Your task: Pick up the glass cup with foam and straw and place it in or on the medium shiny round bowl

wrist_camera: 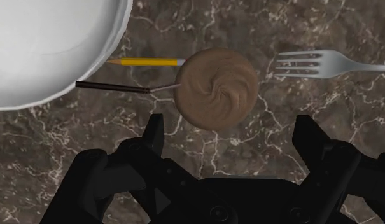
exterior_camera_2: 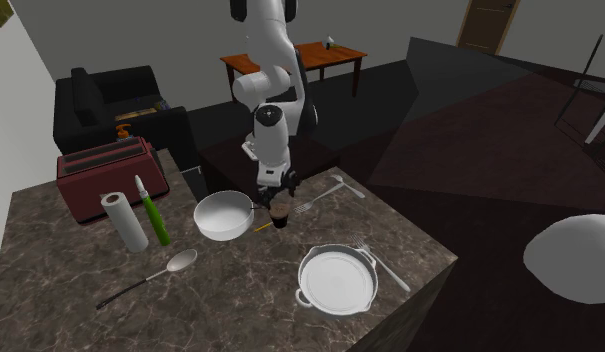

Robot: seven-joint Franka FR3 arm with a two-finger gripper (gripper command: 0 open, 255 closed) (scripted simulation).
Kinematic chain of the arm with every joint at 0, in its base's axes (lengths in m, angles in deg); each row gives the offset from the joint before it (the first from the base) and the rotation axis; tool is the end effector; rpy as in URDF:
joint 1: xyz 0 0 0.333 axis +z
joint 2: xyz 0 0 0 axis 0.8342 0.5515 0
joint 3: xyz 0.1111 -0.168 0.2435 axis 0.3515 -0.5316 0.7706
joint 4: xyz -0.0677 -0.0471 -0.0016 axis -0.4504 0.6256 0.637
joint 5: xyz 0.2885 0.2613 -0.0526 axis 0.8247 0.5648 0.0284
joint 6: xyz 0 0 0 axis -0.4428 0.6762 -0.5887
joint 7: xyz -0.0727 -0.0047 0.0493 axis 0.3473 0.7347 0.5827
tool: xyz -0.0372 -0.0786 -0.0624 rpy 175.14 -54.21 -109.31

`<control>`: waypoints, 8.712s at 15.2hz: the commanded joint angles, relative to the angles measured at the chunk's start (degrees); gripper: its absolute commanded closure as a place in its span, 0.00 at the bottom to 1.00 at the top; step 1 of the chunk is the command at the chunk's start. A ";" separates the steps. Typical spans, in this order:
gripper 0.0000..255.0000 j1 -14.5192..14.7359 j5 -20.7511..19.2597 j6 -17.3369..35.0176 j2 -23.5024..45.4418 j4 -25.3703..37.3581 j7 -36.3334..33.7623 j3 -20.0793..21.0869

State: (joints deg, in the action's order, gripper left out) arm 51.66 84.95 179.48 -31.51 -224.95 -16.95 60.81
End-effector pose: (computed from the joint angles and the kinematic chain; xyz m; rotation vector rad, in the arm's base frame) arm 0.4162 -0.2638 0.2629 -3.0320 0.1684 0.1265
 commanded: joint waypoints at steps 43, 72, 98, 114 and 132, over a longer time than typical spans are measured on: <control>0.00 0.11 -1.84 19.84 -5.51 -16.41 10.04 -1.18; 1.00 -0.28 -9.13 14.17 -11.80 -16.10 4.61 -1.95; 1.00 -5.57 -18.58 -6.67 -26.60 -8.67 3.78 -2.95; 0.00 -5.99 -14.03 1.33 -15.67 -3.75 15.43 -11.39; 0.00 -4.87 5.66 24.23 12.19 6.65 15.83 -1.38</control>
State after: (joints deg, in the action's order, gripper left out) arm 47.47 89.62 203.12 -20.37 -218.71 -1.80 58.66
